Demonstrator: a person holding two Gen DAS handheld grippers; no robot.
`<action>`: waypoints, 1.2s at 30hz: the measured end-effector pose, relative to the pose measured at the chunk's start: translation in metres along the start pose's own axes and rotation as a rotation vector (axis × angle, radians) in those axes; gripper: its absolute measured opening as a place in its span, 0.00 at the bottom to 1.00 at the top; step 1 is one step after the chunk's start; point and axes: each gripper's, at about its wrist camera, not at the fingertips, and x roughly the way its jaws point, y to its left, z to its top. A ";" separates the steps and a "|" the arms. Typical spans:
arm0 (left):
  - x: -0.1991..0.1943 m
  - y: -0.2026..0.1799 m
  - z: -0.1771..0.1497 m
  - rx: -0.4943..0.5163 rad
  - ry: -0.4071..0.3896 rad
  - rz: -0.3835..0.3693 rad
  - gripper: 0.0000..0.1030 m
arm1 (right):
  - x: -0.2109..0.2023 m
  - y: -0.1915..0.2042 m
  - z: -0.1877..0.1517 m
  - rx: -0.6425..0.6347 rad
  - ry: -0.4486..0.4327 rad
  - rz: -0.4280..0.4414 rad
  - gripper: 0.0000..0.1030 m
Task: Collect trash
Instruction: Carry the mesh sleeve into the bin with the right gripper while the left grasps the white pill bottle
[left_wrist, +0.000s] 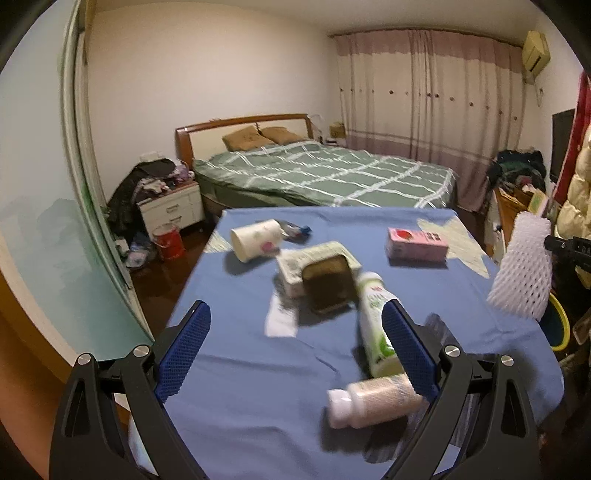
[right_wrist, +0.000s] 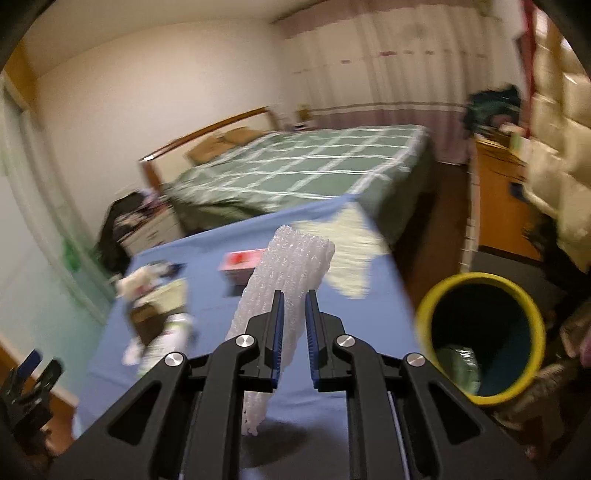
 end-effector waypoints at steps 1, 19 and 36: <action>0.002 -0.005 -0.002 0.003 0.008 -0.003 0.90 | 0.002 -0.017 0.000 0.021 0.002 -0.035 0.11; 0.038 -0.050 -0.037 0.004 0.152 -0.009 0.90 | 0.063 -0.211 -0.016 0.277 0.087 -0.376 0.12; 0.063 -0.072 -0.060 0.036 0.236 0.004 0.90 | 0.066 -0.216 -0.032 0.267 0.093 -0.352 0.33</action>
